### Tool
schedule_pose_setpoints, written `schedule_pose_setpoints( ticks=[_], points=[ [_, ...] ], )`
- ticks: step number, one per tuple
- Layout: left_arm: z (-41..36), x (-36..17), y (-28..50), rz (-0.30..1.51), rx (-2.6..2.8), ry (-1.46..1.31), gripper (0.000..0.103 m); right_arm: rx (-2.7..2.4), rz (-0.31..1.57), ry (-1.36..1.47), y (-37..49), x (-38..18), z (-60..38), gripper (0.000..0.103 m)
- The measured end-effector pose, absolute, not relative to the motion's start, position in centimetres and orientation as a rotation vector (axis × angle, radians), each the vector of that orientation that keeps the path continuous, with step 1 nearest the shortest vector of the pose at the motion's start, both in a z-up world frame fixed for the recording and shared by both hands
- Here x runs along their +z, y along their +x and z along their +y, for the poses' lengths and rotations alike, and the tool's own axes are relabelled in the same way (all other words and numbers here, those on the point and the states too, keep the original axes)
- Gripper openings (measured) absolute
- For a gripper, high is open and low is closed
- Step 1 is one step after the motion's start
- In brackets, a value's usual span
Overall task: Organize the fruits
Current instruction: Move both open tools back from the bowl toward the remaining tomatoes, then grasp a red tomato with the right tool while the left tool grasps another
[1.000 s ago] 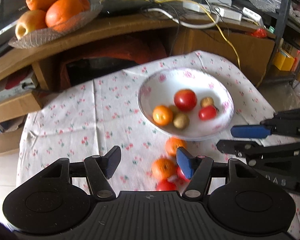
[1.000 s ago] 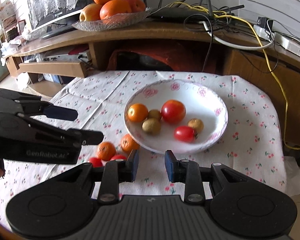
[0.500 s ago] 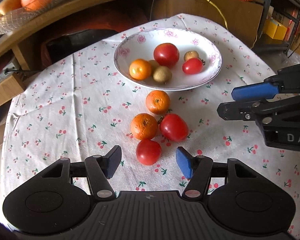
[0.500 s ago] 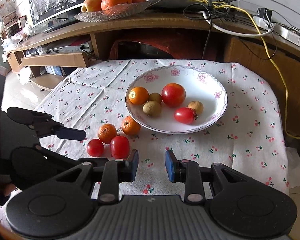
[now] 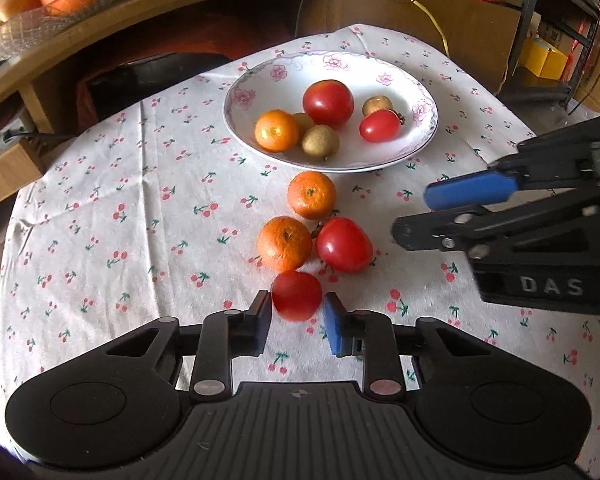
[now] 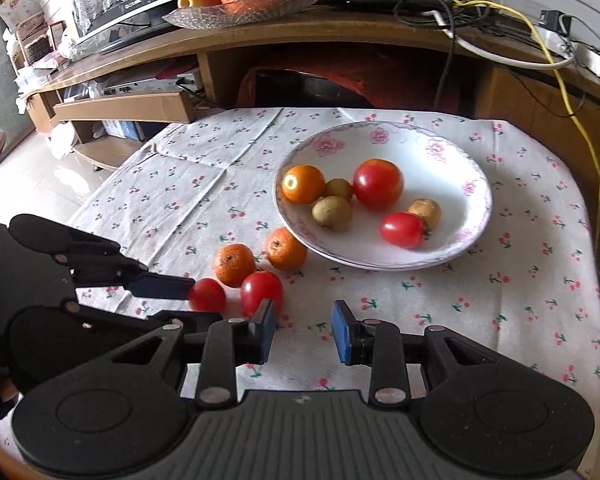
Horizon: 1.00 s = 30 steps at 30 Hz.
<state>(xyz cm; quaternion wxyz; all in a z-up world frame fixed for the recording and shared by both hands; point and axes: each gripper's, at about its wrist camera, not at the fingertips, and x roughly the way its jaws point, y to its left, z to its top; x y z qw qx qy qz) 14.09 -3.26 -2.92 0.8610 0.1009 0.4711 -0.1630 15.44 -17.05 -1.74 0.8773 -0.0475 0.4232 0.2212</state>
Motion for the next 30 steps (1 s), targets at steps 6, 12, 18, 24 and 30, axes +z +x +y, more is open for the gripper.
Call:
schedule_pose_setpoints(
  ticks=[6,12,18,24,30],
  points=[
    [-1.6,-2.6,13.5,0.995,-0.336,0.183,0.036,0.526,0.898,-0.117,15.7,-2.4,-15.3,0.035],
    [-0.8,-2.9,13.7,1.001,-0.34,0.161,0.04,0.543,0.915,-0.152,16.7,-3.7,-13.7,0.035],
    [-0.6,-3.0,13.9,0.992,-0.339,0.152,0.045,0.531,0.928,-0.135,17.7,-4.3,-14.0,0.03],
    [-1.5,-3.0,14.3,0.976,-0.347,0.155,0.049,0.492,0.92,-0.137,17.2,-3.6,-14.9,0.029],
    [-2.5,-3.8,14.9,0.974,-0.336,0.165,0.049,0.45,0.92,-0.132,16.4,-3.5,-16.7,0.029]
  ],
)
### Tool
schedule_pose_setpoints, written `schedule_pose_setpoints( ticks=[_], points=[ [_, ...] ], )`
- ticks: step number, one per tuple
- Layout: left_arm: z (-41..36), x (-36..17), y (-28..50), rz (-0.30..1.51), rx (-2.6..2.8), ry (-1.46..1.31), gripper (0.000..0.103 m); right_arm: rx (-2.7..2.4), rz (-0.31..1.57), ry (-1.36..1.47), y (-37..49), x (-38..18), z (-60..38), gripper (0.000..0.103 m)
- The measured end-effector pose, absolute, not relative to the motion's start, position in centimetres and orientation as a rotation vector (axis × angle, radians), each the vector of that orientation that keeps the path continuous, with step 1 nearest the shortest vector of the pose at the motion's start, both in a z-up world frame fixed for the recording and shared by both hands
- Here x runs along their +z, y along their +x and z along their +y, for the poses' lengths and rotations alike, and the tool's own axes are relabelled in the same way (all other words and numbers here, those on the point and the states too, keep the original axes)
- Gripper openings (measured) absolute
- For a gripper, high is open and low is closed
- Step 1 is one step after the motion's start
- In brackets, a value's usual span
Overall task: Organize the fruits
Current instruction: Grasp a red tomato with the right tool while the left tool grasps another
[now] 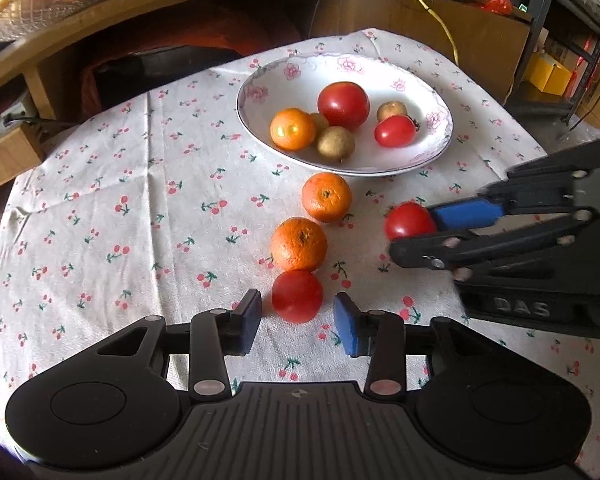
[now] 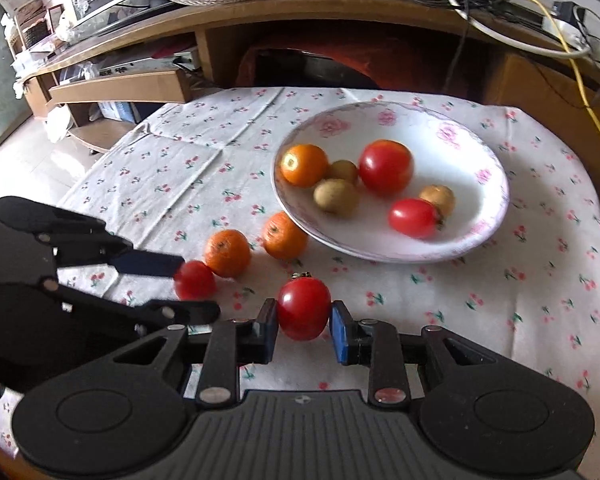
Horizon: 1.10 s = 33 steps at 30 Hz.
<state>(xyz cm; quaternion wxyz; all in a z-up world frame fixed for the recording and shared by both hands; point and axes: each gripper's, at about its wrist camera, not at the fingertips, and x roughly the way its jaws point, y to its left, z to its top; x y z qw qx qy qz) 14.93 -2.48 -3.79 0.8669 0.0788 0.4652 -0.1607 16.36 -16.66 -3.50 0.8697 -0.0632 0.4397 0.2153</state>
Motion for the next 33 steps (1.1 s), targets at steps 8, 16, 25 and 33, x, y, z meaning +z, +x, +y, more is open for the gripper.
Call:
schedule_pose_setpoints(
  ticks=[8,16,25,33],
  points=[
    [-3.1,-3.6,15.0,0.966,-0.323,0.18,0.035,0.431,0.93,-0.113,15.3,-3.4,-18.5,0.029],
    [-3.2,-3.0,12.2,1.005,-0.355,0.191,0.034,0.451,0.949,-0.138,11.6,-3.2,-18.8,0.029],
    [-4.2,-2.9,8.3,1.04,-0.413,0.203,0.034,0.444,0.967,-0.203,6.6,-3.6,-18.3,0.029],
    [-5.1,-3.4,7.6,1.039,-0.455,0.253,0.04,0.439,0.979,-0.201,7.0,-3.9,-18.1,0.03]
  ],
)
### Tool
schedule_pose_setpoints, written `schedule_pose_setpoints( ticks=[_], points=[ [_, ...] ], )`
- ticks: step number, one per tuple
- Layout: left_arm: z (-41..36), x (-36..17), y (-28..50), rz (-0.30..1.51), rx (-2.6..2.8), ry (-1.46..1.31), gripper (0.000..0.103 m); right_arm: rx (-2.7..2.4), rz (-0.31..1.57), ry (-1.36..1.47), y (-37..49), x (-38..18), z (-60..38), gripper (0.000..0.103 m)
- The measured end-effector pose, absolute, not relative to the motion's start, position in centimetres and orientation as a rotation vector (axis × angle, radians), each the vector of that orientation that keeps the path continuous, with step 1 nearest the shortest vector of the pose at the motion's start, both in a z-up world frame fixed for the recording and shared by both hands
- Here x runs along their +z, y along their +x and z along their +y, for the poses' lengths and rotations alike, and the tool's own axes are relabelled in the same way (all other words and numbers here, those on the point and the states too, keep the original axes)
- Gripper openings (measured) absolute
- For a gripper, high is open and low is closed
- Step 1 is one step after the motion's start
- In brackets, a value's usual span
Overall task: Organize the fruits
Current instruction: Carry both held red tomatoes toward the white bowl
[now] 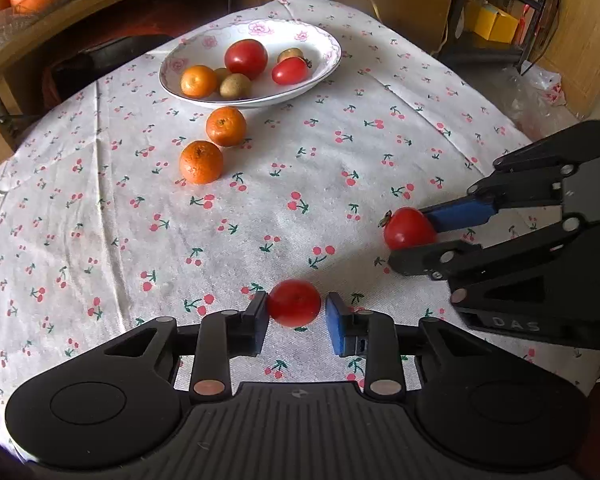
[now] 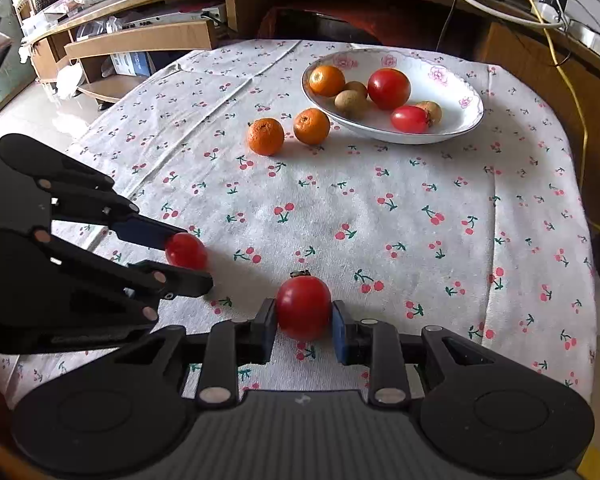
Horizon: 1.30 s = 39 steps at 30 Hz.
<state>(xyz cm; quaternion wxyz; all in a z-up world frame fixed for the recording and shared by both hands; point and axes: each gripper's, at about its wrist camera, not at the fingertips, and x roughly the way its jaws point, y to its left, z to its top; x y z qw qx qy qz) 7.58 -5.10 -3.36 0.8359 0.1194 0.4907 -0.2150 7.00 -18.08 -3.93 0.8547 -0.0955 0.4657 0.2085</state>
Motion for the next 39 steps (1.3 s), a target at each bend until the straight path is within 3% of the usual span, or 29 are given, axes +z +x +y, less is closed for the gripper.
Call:
schedule_pose_setpoints(
  ticks=[3,9,13,17,22,28,39],
  points=[
    [-5.1,-3.5,7.7,1.05,-0.459,0.255,0.057,0.451,0.979,-0.185,7.4,-4.0,-18.2,0.032],
    [-4.5,-3.6,7.5,1.078,-0.443,0.25,0.068,0.48,0.984,-0.151,7.7,-4.0,-18.4,0.038],
    [-4.0,-3.4,7.6,1.086,-0.41,0.224,0.059,0.472,0.978,-0.167,7.4,-4.0,-18.2,0.038],
    [-4.1,-3.2,6.8,1.084,-0.392,0.233,0.052,0.461,0.967,-0.219,6.7,-4.0,-17.8,0.03],
    [-4.0,-3.2,6.0,1.062,-0.379,0.236,0.053,0.452,0.96,-0.243,6.6,-4.1,-17.5,0.03],
    [-4.1,-3.4,5.7,1.052,-0.39,0.239,0.038,0.421,0.964,-0.238,6.4,-4.0,-17.2,0.029],
    [-4.4,-3.5,5.9,1.047,-0.398,0.26,0.036,0.4,0.968,-0.244,6.1,-3.7,-16.4,0.029]
  ],
)
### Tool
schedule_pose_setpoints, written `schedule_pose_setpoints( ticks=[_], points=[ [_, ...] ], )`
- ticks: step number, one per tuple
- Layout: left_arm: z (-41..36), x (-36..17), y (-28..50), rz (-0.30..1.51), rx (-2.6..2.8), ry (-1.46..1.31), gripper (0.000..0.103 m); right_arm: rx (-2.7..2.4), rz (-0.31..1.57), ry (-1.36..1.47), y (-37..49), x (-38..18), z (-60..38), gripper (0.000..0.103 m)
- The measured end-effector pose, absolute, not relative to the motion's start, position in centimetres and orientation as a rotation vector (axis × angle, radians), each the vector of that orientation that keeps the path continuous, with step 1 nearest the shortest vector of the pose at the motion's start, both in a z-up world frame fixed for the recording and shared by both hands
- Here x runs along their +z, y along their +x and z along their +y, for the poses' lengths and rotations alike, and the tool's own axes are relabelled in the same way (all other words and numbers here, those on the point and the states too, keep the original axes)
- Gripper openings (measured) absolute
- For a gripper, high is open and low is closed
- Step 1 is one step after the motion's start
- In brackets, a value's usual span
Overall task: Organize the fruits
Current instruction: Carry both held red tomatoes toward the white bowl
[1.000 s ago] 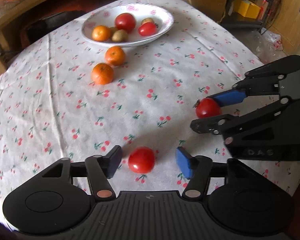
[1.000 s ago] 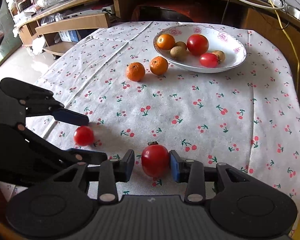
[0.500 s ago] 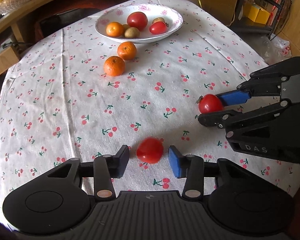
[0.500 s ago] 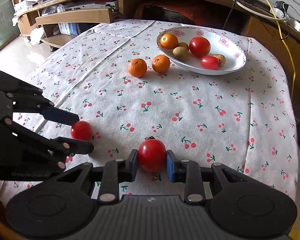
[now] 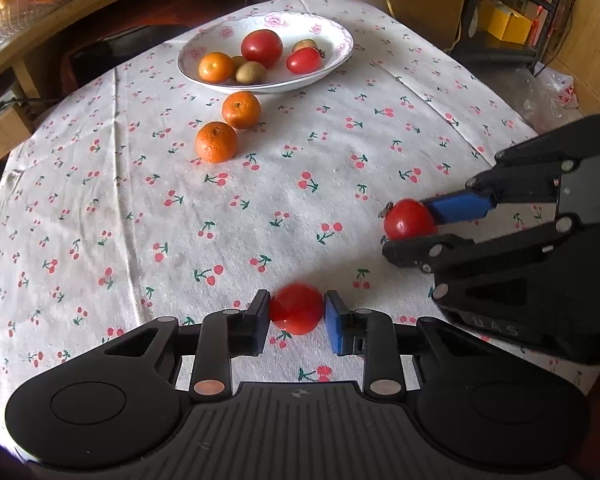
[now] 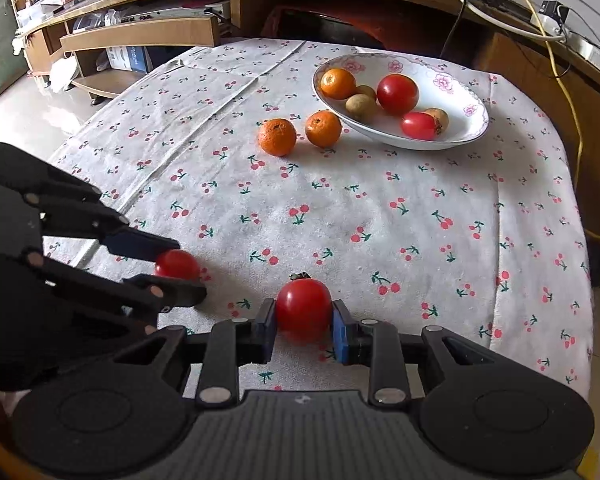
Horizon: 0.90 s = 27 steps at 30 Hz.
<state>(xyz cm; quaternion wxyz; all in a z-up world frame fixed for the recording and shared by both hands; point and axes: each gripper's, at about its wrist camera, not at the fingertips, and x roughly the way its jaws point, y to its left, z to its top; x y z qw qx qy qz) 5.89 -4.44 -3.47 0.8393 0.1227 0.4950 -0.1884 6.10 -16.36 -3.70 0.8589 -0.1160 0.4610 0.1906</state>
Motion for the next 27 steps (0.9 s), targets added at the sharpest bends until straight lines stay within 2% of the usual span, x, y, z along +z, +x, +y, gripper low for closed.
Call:
schedule_pose_setpoints(
  ticks=[16,27],
  points=[
    [-4.8,-3.0,5.9,1.037,-0.407,0.267,0.034,0.385,0.958,-0.214,6.8,-2.7,-16.6,0.029],
    [-4.9,-0.2,10.0,0.953,-0.367,0.172,0.034,0.348,0.903,-0.138,9.6,-0.5,-18.0,0.029]
  ],
)
